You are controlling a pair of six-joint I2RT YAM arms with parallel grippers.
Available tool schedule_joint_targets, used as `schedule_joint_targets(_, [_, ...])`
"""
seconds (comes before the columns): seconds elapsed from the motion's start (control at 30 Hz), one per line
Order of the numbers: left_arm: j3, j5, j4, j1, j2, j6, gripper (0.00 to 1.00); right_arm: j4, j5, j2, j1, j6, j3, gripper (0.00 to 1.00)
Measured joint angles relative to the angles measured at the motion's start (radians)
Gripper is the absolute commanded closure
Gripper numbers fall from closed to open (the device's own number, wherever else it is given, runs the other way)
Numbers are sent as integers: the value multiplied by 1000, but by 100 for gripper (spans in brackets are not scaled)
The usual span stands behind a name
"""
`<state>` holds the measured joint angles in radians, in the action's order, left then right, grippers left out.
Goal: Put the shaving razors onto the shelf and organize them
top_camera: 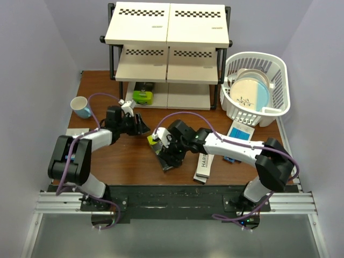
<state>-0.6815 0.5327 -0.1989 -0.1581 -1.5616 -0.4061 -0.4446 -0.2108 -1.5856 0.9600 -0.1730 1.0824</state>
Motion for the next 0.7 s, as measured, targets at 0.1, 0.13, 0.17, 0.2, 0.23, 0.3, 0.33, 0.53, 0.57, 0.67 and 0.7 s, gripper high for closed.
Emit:
schedule_joint_targets(0.1, [-10,39,-12,0,-54,-4,51,-27,-29,0,16,-26,-7,38])
schedule_joint_targets(0.13, [-10,50,-10,0,-56,-4,51,-35,-34,-1,19,-33,-11,40])
schedule_joint_targets(0.17, [-10,66,-11,0,-55,-3,52,-41,-34,-3,20,-42,-16,41])
schedule_joint_targets(0.2, [-8,79,-16,0,-53,-3,52,-40,-30,-5,20,-51,-22,44])
schedule_joint_targets(0.23, [-3,93,-23,0,-47,-3,52,-35,-21,-9,19,-63,-27,45])
schedule_joint_targets(0.3, [29,114,-39,0,-21,-3,50,-29,-8,-20,18,-101,-25,48])
schedule_joint_targets(0.33, [58,122,-43,-2,6,-3,49,-32,-4,-37,16,-121,-15,48])
schedule_joint_targets(0.53, [238,129,-66,-50,186,-6,45,-63,-8,-252,-66,-171,241,47])
schedule_joint_targets(0.57, [269,128,-77,-71,217,-6,45,-55,-1,-293,-88,-181,293,47])
schedule_joint_targets(0.67, [338,128,-89,-111,299,-13,47,-28,31,-391,-145,-212,417,47])
schedule_joint_targets(0.7, [356,127,-87,-119,329,-20,47,-24,45,-418,-160,-225,453,47])
